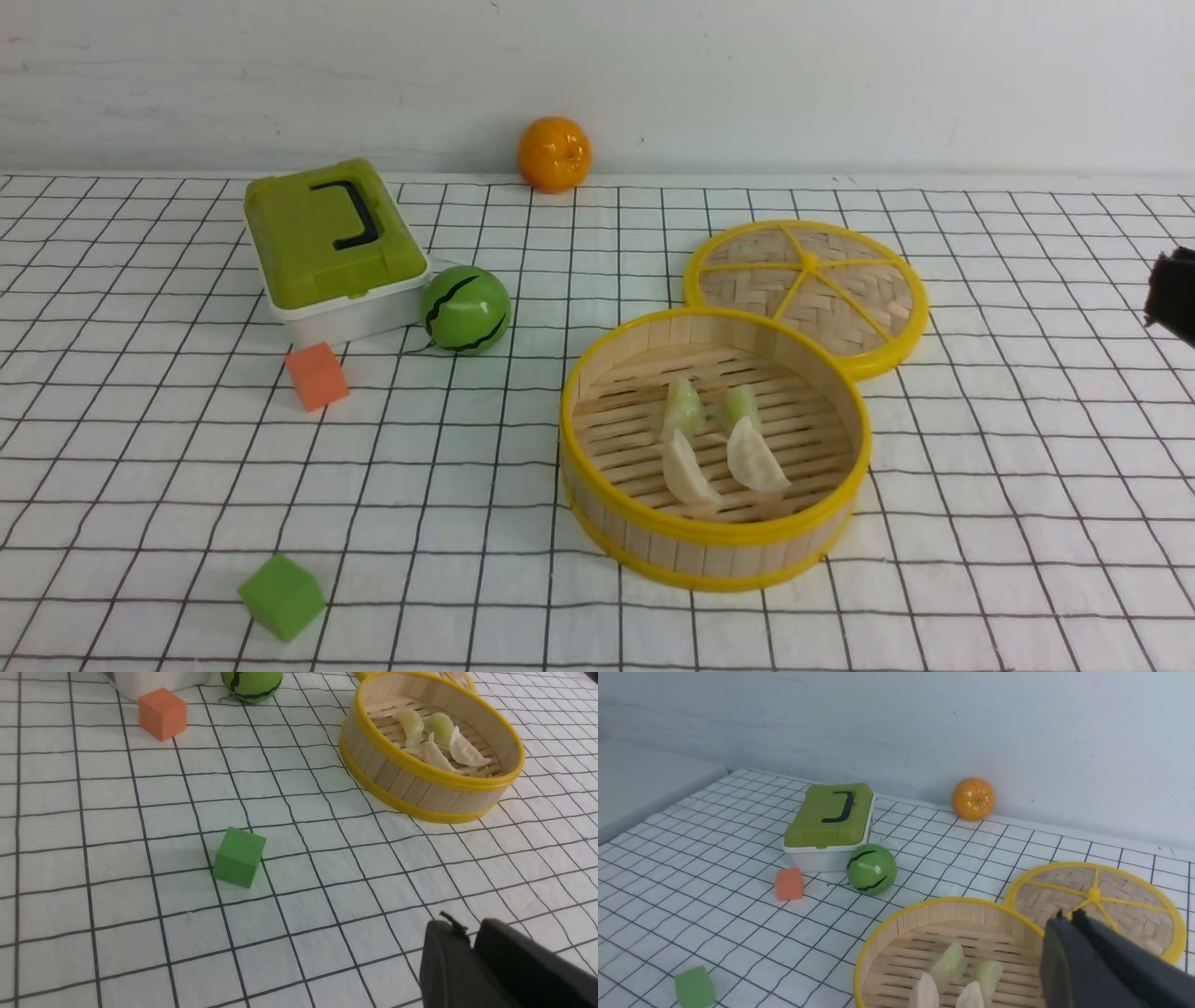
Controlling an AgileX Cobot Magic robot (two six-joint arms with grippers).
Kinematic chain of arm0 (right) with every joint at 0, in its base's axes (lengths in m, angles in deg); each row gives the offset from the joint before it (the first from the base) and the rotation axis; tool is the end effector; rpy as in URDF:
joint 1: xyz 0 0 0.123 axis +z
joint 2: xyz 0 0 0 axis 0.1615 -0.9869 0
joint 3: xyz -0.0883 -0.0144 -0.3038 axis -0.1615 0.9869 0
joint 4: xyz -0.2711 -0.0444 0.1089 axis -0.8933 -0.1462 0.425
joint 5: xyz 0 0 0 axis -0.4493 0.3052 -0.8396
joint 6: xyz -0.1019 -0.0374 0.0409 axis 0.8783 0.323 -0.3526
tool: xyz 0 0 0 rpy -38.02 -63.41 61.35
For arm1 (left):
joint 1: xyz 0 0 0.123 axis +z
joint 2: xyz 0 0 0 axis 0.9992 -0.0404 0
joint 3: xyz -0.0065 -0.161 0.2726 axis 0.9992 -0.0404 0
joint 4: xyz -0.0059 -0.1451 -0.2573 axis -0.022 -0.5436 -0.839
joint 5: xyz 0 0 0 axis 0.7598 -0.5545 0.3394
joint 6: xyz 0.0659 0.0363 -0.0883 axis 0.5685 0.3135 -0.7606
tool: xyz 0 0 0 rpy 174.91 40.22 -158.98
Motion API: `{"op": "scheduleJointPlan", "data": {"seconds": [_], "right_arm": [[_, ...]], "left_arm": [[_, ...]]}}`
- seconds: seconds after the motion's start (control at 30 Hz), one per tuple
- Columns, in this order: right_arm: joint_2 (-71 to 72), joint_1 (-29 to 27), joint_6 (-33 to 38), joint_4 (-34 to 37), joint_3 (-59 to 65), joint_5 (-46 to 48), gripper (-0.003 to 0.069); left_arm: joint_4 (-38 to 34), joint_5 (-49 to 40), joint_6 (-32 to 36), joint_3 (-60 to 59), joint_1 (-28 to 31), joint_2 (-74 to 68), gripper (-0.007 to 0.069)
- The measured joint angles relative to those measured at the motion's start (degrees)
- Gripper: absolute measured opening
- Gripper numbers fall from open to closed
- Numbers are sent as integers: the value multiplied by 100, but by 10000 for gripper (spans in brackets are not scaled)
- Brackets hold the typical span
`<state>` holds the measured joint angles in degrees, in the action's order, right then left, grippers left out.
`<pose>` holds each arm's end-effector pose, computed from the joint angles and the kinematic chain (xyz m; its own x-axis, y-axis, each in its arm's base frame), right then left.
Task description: Put the dumplings into the steamer on the table with the white tablecloth.
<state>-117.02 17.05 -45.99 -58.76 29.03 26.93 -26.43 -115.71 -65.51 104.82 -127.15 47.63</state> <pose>0.1534 0.0818 0.3898 -0.1765 0.0728 -0.9816 -0.4623 0.8743 0.1480 0.0458 -0.0124 0.3044 -0.4568 -0.0727 -0.8866 0.3701 0.8908 -0.2637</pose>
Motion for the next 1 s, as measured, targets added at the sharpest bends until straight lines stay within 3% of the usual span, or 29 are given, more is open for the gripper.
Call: {"op": "scheduleJointPlan", "data": {"seconds": [0.4,0.7,1.0], "right_arm": [[40,0,0,-39,24,-27,-18],[54,0,0,-708,92,-113,-11],[1089,-257,-11,-829,1321,-137,-10]], "left_arm": [[0,0,0,0,0,0,93],[0,0,0,0,0,0,104],[0,0,0,0,0,0,113]]}}
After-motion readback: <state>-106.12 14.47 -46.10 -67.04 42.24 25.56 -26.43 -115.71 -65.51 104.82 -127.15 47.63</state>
